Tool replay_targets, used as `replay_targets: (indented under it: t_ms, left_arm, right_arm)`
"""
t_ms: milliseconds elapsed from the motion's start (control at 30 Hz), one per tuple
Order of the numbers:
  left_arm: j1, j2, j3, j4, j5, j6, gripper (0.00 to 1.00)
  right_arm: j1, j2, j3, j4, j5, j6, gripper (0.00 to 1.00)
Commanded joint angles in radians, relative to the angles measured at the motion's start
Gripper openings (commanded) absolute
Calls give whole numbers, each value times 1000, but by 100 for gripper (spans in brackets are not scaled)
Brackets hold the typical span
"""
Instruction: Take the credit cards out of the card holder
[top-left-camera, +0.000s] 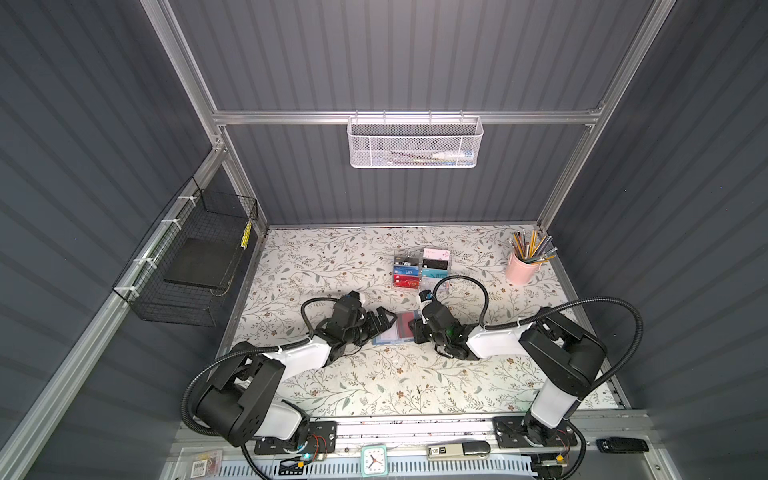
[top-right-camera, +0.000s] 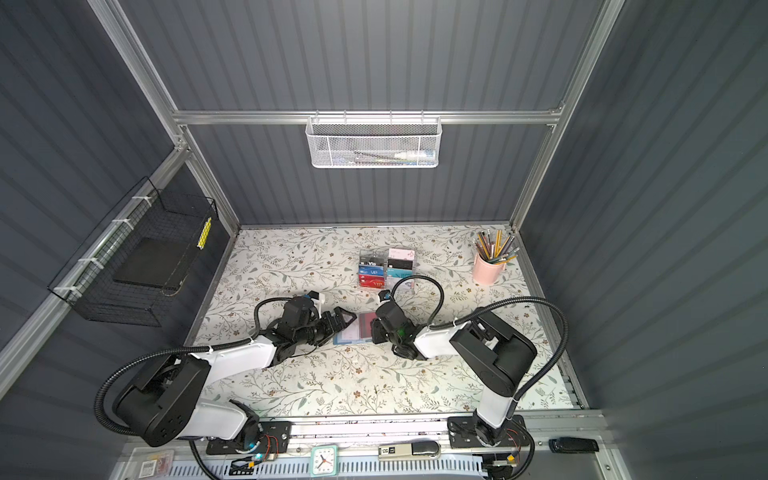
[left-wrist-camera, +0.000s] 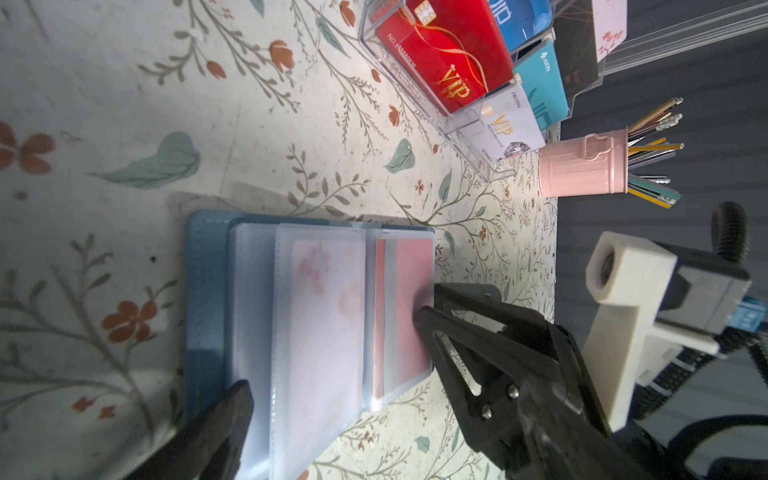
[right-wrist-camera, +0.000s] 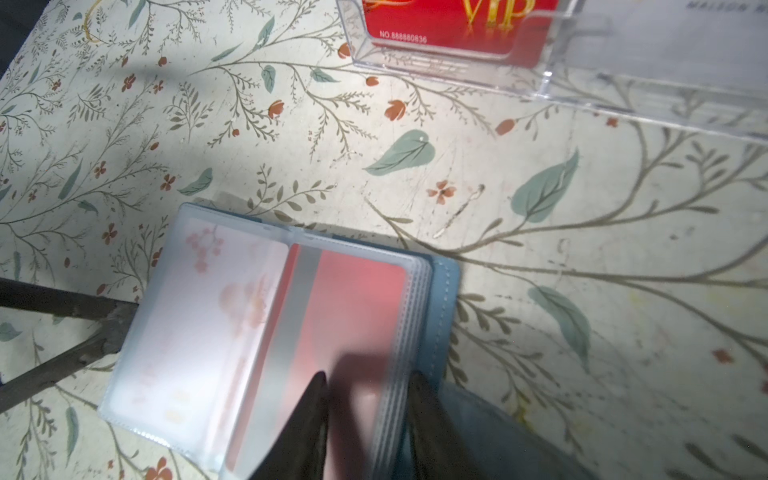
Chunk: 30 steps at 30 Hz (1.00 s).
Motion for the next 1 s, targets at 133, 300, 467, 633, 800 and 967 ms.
replay_targets:
  t_ms: [133,300,467,633,800,967]
  left_arm:
    - [-5,18,29,51,16,13,100]
    - [-16,43,36,98,34,-3,100]
    - [-27,64,43,126,39,-9,100]
    - [-38,54,50,141,37,-17,100]
    - [-57,47,72,139,32,-21,100]
    - [-79,62,92,155,25,-31,100]
  right_arm:
    - [4,34,-30,-52,-27,5,34]
    - [4,38,-29,-48,-27,6,34]
    - [1,37,-32,-46,-29,5,33]
    - [-4,31,-38,-43,-38,6,33]
    - [-19,16,-59,-8,-70,23,33]
    - [-35,-16,-83,11,-99,35,34]
